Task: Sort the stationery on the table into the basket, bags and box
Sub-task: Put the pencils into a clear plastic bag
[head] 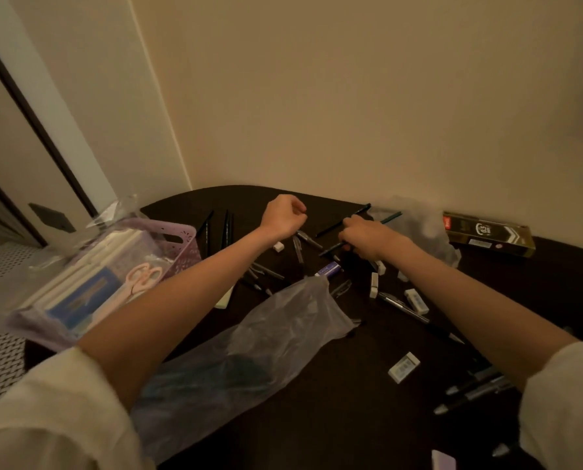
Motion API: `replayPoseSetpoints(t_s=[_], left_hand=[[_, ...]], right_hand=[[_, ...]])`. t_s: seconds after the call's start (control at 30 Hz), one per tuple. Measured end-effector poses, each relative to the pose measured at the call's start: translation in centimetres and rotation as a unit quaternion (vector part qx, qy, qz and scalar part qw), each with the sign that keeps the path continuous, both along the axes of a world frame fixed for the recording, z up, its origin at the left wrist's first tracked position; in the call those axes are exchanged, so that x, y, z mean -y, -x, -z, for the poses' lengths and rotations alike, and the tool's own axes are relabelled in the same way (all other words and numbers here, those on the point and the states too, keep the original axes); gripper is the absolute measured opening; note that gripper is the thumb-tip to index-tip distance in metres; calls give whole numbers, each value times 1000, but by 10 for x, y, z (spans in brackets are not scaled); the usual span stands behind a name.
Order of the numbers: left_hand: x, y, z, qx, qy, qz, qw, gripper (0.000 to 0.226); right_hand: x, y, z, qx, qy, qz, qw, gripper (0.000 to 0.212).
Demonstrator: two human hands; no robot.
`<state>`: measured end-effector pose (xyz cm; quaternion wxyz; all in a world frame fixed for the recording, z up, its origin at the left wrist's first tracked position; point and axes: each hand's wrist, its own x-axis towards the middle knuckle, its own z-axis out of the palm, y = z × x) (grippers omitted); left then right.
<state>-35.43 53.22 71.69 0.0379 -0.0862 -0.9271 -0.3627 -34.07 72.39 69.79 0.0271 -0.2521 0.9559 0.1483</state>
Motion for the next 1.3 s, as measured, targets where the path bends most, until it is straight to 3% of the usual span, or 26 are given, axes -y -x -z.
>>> replayPoseSetpoints(t_s=[0.17, 0.3, 0.4, 0.5, 0.6, 0.7, 0.87, 1.03, 1.1, 1.13, 1.3], left_hand=[[-25, 30, 16, 33, 69, 56, 995, 32], [-35, 39, 30, 58, 78, 65, 993, 37], [-37, 41, 37, 63, 88, 69, 992, 38], [-38, 40, 44, 41, 135, 72, 987, 31], [-42, 35, 45, 0, 184, 64, 981, 19], [-45, 29, 41, -20, 228, 88, 970, 17], [-41, 15, 25, 0, 237, 99, 966, 17], [-26, -10, 0, 45, 105, 47, 992, 19], [-24, -34, -14, 56, 42, 54, 996, 18], [-24, -49, -21, 59, 14, 64, 996, 19], [-14, -126, -40, 29, -65, 109, 992, 19]], right_hand=[[-7, -7, 4, -4, -47, -53, 997, 50], [-22, -14, 2, -38, -7, -66, 997, 45], [-37, -20, -2, -72, 68, -59, 993, 31], [-50, -27, -7, -87, 249, -4, 965, 19], [-53, -30, -9, -115, 446, 48, 887, 16], [-40, -39, -21, -96, 610, 110, 779, 14], [-27, -46, -30, 29, 780, 298, 550, 12], [-25, -69, -29, 201, 868, 363, 273, 34], [-20, -82, -33, 224, 888, 355, 187, 37], [-17, -88, -33, 224, 891, 352, 177, 37], [3, -118, -41, 190, 888, 332, 257, 36]])
